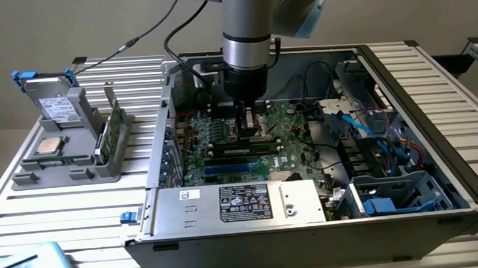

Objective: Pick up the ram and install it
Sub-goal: 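Press down the ram until it locks into place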

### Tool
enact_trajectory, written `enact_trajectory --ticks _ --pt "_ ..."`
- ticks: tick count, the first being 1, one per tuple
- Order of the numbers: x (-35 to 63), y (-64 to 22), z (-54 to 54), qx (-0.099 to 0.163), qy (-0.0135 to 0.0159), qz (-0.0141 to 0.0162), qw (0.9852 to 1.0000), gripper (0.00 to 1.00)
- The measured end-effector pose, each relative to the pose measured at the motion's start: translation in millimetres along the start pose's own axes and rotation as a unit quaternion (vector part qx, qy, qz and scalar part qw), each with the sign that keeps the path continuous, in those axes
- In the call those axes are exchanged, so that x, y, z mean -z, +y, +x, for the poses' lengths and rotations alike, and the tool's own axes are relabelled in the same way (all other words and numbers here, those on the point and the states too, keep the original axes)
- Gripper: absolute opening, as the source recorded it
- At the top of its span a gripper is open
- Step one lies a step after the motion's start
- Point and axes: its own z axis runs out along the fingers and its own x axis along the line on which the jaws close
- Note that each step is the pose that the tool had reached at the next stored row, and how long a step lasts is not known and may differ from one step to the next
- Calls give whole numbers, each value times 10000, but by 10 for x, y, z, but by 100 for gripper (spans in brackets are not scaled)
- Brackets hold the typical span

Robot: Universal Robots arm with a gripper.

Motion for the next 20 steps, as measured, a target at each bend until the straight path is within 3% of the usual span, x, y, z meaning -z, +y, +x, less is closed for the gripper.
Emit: enact_trajectory --ticks 4,7,11,20 --pt "16 -2 -2 -2 -17 -3 10000 10" --pt "137 -19 20 3 -9 -42 10000 10" --pt "201 -140 36 11 -13 -94 10000 10" --pt "204 -171 38 12 -13 -103 9999 10"
